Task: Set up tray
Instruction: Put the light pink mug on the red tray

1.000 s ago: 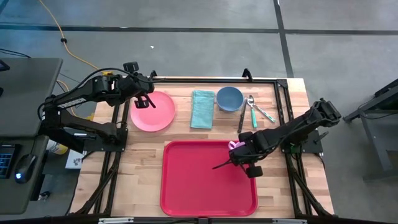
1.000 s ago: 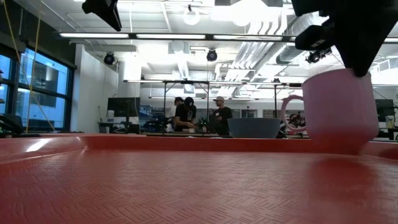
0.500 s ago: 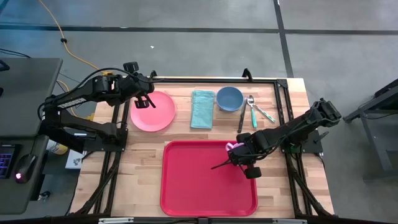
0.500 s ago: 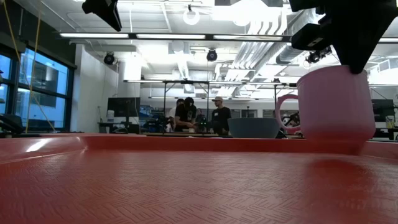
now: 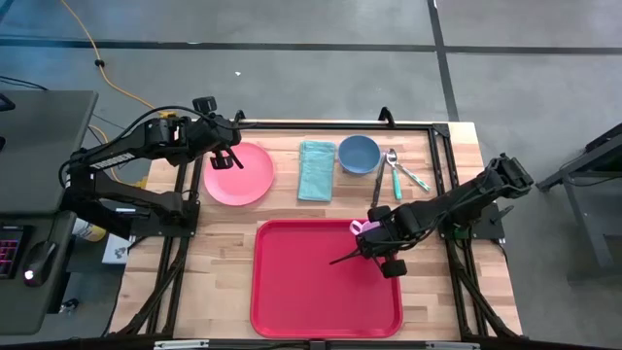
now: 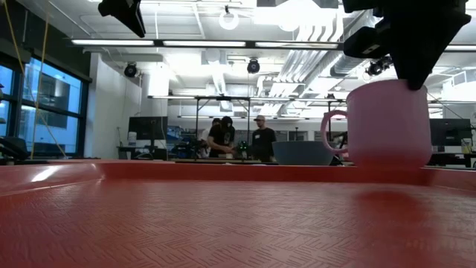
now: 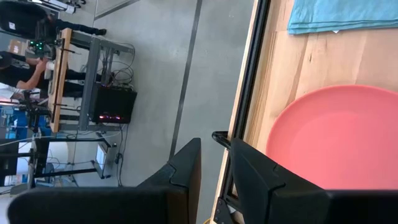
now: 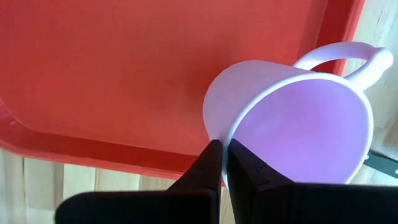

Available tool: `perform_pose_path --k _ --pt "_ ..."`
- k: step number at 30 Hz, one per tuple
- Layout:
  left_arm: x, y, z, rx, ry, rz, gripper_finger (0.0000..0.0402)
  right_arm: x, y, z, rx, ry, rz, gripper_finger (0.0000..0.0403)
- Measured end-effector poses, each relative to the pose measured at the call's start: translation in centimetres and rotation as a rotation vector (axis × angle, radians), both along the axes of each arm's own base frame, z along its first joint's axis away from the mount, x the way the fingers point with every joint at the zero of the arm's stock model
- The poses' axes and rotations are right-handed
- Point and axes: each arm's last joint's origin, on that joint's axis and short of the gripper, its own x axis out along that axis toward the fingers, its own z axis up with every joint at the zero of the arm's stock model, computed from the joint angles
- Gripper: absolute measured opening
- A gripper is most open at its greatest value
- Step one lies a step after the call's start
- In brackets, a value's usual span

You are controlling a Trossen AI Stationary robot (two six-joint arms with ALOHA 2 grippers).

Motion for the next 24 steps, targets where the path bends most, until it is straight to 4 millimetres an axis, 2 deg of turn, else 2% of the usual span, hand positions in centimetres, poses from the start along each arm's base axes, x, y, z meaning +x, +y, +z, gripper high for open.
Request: perform_pose_path --k 8,24 --pt "0.0 0.0 0.0 -0.003 0.0 -0.003 0.0117 -0.4 -0.2 -1.6 0.007 0.027 0.001 0.0" --pt "0.0 0.0 0.0 -0.019 -0.004 -0.016 0.0117 -0.3 0.1 -1.6 0.083 0.036 0.01 0.0008"
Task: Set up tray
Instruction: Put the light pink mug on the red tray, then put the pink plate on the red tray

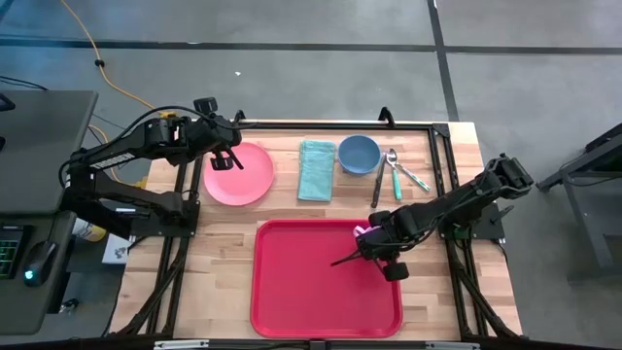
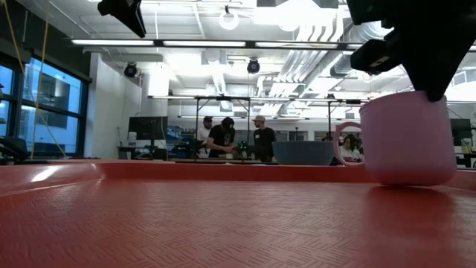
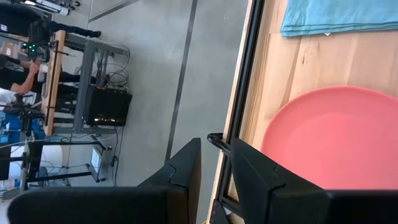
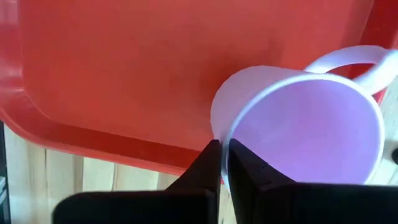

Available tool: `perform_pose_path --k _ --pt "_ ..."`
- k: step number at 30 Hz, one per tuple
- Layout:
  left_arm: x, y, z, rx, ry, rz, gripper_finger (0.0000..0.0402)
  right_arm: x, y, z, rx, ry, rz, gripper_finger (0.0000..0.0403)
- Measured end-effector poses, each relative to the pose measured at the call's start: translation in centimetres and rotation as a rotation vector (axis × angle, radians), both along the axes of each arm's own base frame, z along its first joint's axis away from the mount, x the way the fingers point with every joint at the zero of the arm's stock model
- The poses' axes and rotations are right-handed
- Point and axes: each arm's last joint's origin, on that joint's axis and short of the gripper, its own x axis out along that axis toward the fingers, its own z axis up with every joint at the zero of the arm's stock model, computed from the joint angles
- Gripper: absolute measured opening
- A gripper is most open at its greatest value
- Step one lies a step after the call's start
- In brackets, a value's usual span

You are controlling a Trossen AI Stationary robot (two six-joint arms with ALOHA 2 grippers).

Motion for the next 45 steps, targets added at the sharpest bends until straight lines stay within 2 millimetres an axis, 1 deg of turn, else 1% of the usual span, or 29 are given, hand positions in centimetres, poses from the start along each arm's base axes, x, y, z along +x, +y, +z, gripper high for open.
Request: perform_pose_path --k 4,8,13,18,21,24,26,31,34,37,41,43,45 --pt "0.0 0.0 0.0 0.0 0.0 0.0 0.0117 0.0 -0.1 0.0 -0.028 -0.012 -0.006 0.0046" --pt "0.0 0.0 0.0 0.0 0.0 -0.001 0.0117 0.1 -0.2 0.0 -0.063 -0.025 -0.025 0.0105" --pt "0.0 0.0 0.0 0.0 0.0 0.0 0.0117 0.2 -0.5 0.0 -0.064 -0.024 -0.04 0.0172" --pt "0.0 0.0 0.0 -0.001 0.002 0.0 0.0117 0.3 -0.9 0.0 -0.069 -0.027 -0.032 0.0213" --pt "0.0 0.0 0.0 -0.001 0.002 0.0 0.0117 0.4 -1.2 0.4 -0.073 -0.029 -0.031 0.0222" --pt "0.0 0.0 0.0 -0.001 0.004 0.0 0.0117 0.8 -1.2 1.4 -0.074 -0.051 -0.018 0.0224" --pt "0.0 0.0 0.0 -0.001 0.006 0.0 0.0117 0.9 -1.2 2.4 -0.081 -0.063 -0.009 0.0224" --pt "-0.1 0.0 0.0 -0.002 0.009 0.0 0.0117 1.4 -1.0 5.3 -0.102 -0.124 0.02 0.0224" --pt "-0.1 0.0 0.0 -0.002 0.009 0.0 0.0117 1.5 -1.4 7.3 -0.215 -0.179 0.025 0.0225" --pt "-0.1 0.0 -0.1 -0.003 0.014 0.0 0.0117 1.6 -2.1 9.1 -0.402 -0.242 0.017 0.0225" --pt "-0.4 -0.1 -0.2 -0.004 0.048 0.006 0.0117 1.6 -3.5 11.0 -0.647 -0.293 -0.013 0.0225" --pt "-0.5 -0.1 -0.3 0.001 0.069 0.015 0.0117 1.6 -4.4 11.7 -0.709 -0.295 -0.044 0.0225" --pt "-0.7 -0.1 -0.4 0.003 0.087 0.023 0.0117 1.5 -5.5 12.2 -0.724 -0.282 -0.077 0.0225"
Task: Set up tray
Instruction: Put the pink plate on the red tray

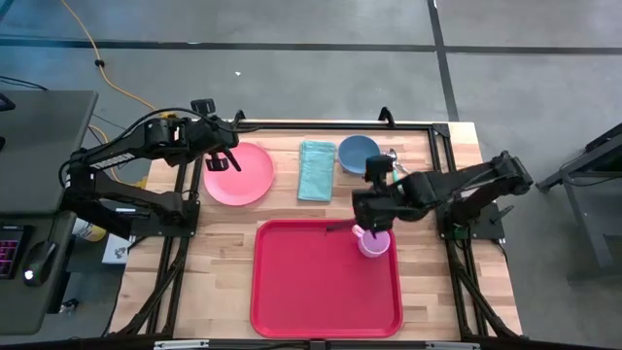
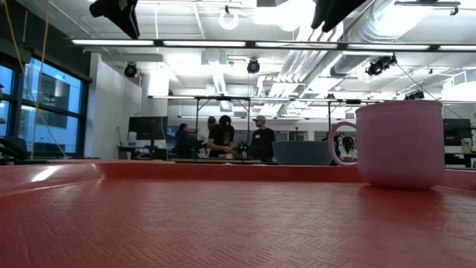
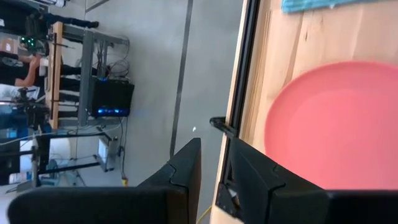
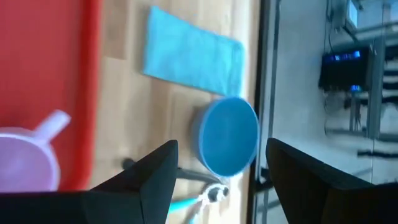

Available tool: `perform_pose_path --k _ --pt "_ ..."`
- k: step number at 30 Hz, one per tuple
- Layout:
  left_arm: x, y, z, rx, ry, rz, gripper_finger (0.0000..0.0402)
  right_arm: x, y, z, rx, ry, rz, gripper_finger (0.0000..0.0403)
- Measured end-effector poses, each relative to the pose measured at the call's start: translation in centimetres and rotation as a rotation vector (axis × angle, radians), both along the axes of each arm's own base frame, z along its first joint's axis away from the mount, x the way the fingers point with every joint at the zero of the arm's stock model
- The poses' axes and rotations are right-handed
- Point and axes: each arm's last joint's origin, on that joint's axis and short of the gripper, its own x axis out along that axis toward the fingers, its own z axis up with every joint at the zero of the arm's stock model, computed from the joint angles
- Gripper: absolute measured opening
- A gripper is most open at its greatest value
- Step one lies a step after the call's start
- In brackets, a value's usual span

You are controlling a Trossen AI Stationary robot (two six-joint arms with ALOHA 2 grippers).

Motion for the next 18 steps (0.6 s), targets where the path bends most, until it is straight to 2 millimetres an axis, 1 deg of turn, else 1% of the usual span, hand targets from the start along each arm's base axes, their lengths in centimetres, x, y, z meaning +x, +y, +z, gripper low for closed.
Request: perform_pose_path --k 3,6,9,13,15,18 --pt "-0.3 -0.1 -0.2 -0.008 0.024 0.014 0.0117 -0.8 -1.8 0.5 -0.001 0.002 -0.047 0.0225" --pt "-0.8 -0.1 -0.2 0.008 0.042 0.041 0.0117 -2.6 -3.5 1.2 0.006 -0.024 -0.09 0.0224" --pt "-1.7 -0.3 0.2 0.023 0.022 0.06 0.0117 -5.3 -4.8 2.5 0.034 -0.098 -0.136 0.0224" --pt "-3.3 -0.7 0.9 0.039 -0.043 0.078 0.0117 -9.4 -5.9 4.1 0.06 -0.248 -0.176 0.0224" --pt "-4.3 -0.9 1.2 0.044 -0.077 0.082 0.0117 -11.2 -6.2 4.5 0.072 -0.316 -0.178 0.0224" --pt "-5.3 -1.1 1.4 0.05 -0.113 0.083 0.0117 -13.7 -6.5 4.5 0.117 -0.384 -0.169 0.0224"
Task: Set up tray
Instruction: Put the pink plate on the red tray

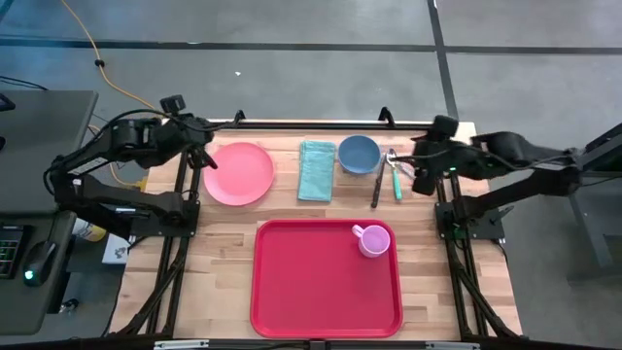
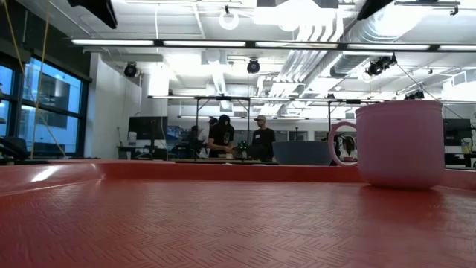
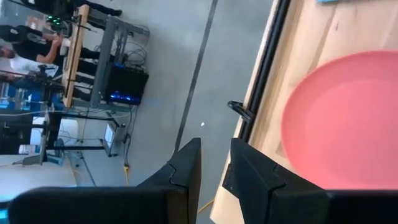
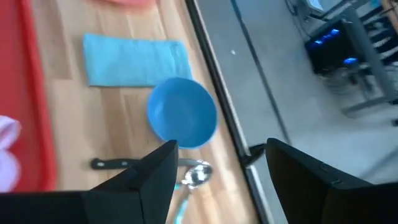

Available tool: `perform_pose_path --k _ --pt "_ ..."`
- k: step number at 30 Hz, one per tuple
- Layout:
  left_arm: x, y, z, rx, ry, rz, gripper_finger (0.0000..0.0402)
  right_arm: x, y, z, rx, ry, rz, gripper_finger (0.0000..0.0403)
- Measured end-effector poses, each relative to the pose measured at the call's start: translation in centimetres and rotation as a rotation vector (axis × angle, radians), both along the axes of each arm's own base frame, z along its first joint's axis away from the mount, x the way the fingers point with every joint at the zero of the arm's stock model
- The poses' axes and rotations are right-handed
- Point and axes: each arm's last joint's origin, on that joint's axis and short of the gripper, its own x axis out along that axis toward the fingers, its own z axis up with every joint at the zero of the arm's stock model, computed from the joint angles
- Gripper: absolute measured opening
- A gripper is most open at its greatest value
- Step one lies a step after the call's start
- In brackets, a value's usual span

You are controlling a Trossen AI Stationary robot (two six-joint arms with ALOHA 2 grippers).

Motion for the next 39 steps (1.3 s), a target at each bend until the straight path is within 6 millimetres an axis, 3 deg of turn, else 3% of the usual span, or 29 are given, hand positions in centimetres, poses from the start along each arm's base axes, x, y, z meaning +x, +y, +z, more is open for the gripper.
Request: perform_pose_path --k 4,8,12,19,28,39 --pt "-1.1 -0.3 -1.2 -0.025 -0.02 -0.004 0.0117 -3.2 -0.1 -0.8 0.047 -0.119 -0.009 0.0224" --pt "-1.4 -0.5 -3.9 -0.065 -0.013 -0.031 0.0117 -4.9 -0.2 -2.9 0.063 -0.173 -0.016 0.0224" --pt "-0.6 -0.5 -7.2 -0.128 0.035 -0.1 0.0117 -5.4 -0.2 -4.8 0.077 -0.189 -0.028 0.0224" --pt "1.2 -0.4 -13.1 -0.259 0.153 -0.188 0.0117 -4.5 0.0 -7.1 0.124 -0.151 -0.007 0.0224" --pt "4.3 -0.2 -14.4 -0.467 0.163 -0.28 0.0128 -3.9 0.0 -7.8 0.117 -0.117 0.002 0.0224" --pt "6.1 -0.9 -16.1 -0.681 0.119 -0.239 0.0248 -4.0 0.0 -7.9 0.119 -0.094 0.025 0.0225"
